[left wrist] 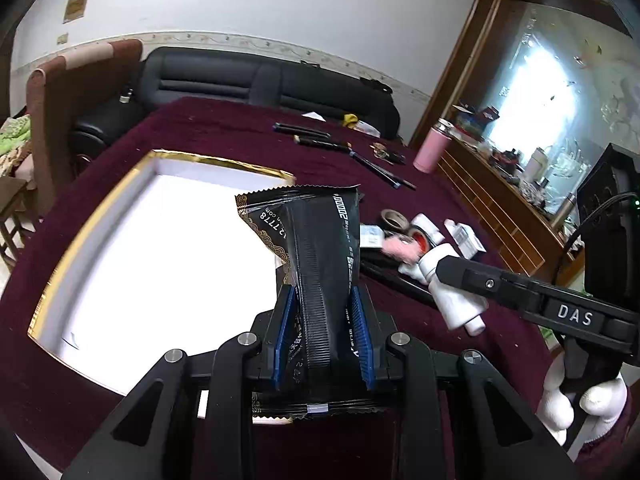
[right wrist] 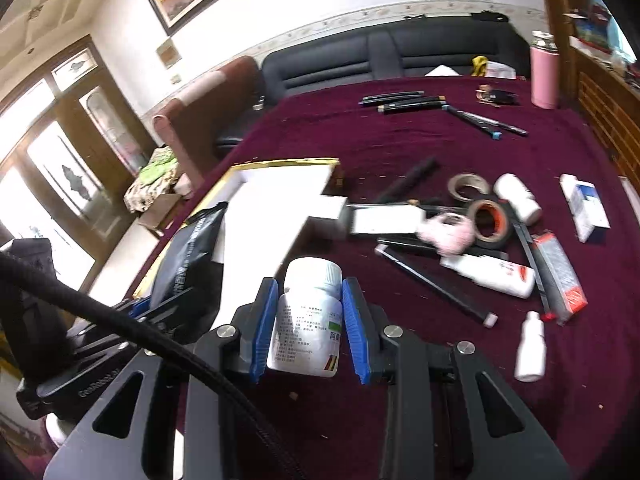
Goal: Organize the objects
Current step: 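Carry packet and pill bottle into the gold-rimmed white box and open both grippers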
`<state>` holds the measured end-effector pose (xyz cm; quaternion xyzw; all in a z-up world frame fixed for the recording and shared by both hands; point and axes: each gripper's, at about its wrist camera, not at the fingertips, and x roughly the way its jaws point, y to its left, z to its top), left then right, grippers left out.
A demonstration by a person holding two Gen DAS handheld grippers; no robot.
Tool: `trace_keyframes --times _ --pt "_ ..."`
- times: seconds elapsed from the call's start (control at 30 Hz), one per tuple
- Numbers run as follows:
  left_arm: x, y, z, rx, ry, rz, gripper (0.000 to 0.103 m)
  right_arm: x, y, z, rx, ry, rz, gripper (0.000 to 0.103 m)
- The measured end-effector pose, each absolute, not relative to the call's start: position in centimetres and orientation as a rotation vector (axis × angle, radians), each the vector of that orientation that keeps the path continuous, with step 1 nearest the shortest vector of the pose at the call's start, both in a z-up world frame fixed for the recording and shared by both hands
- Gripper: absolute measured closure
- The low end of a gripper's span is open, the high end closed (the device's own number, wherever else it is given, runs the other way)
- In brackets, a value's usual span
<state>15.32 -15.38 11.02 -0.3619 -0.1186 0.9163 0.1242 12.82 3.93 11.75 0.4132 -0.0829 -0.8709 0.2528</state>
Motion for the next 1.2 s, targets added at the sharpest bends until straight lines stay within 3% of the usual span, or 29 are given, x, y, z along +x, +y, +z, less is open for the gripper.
trace_keyframes --times 0.77,1.2 --pt "2.8 -20.6 10.3 -1.198 -0.382 2.671 0.079 -0.1 -3.4 10.5 1.302 -0.351 -2.292 0.072" --pt "-4.9 -22.3 4.1 -1.395 -0.519 2.572 0.079 -5.4 -5.4 6.0 1.452 -0.327 -2.326 0.072"
